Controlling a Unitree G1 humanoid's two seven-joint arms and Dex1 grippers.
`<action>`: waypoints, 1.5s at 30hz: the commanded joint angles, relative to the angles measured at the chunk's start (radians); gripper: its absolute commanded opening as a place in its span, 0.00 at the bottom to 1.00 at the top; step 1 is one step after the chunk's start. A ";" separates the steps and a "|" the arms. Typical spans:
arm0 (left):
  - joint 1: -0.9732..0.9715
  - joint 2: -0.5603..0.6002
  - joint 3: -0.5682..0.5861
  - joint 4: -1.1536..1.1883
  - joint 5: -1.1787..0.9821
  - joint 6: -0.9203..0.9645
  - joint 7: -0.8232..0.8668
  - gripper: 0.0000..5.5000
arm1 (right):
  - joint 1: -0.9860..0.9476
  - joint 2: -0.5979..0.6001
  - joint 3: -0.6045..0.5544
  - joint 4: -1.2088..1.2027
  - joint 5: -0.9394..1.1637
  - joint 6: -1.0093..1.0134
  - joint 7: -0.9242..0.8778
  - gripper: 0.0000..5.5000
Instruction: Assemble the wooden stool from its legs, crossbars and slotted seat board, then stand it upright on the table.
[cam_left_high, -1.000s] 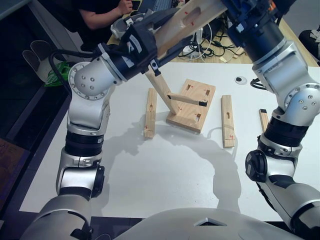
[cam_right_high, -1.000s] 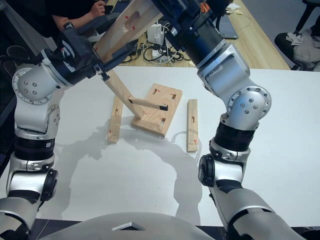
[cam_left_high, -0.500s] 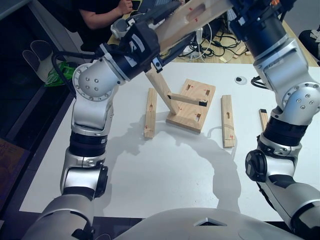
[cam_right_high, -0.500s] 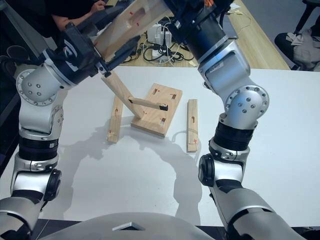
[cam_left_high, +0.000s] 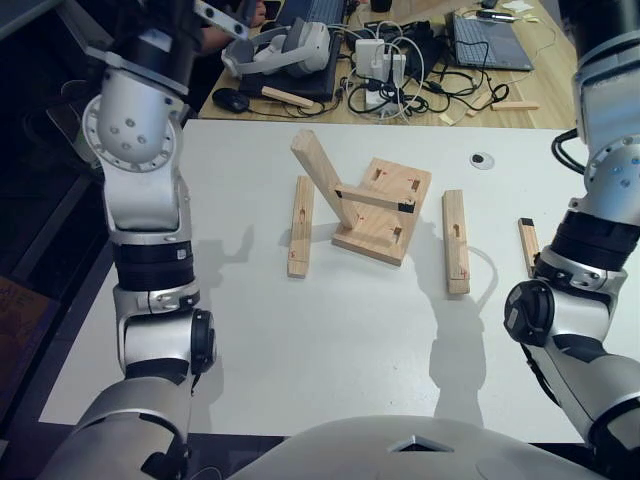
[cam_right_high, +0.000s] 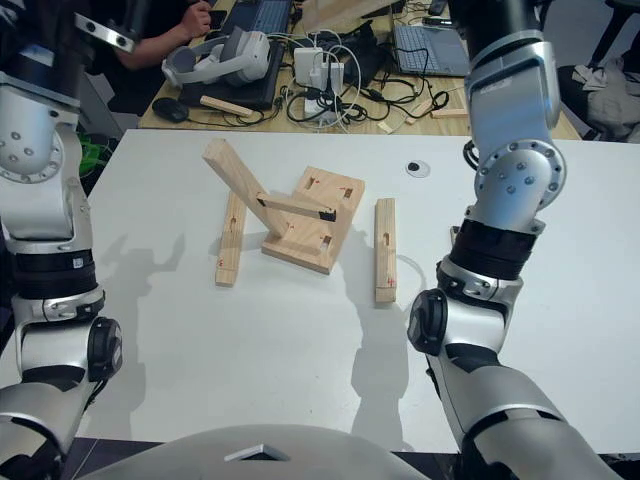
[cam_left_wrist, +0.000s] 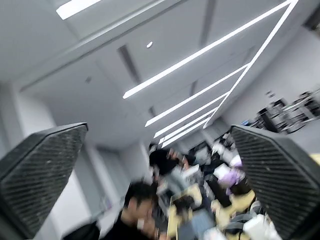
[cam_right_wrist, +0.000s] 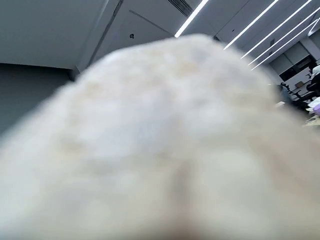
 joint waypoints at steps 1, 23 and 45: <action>0.028 -0.034 0.007 0.166 -0.076 0.240 -0.039 0.98 | 0.173 -0.045 0.026 -0.062 -0.045 0.096 -0.012 0.18; 0.238 -0.064 -0.183 -0.146 -0.163 0.747 -0.258 0.98 | 0.601 -0.012 -0.040 -0.337 0.209 0.432 -0.249 0.18; 0.243 -0.131 -0.138 -0.189 -0.213 0.761 -0.155 0.98 | 0.581 0.027 0.069 -0.332 0.061 0.399 -0.343 0.18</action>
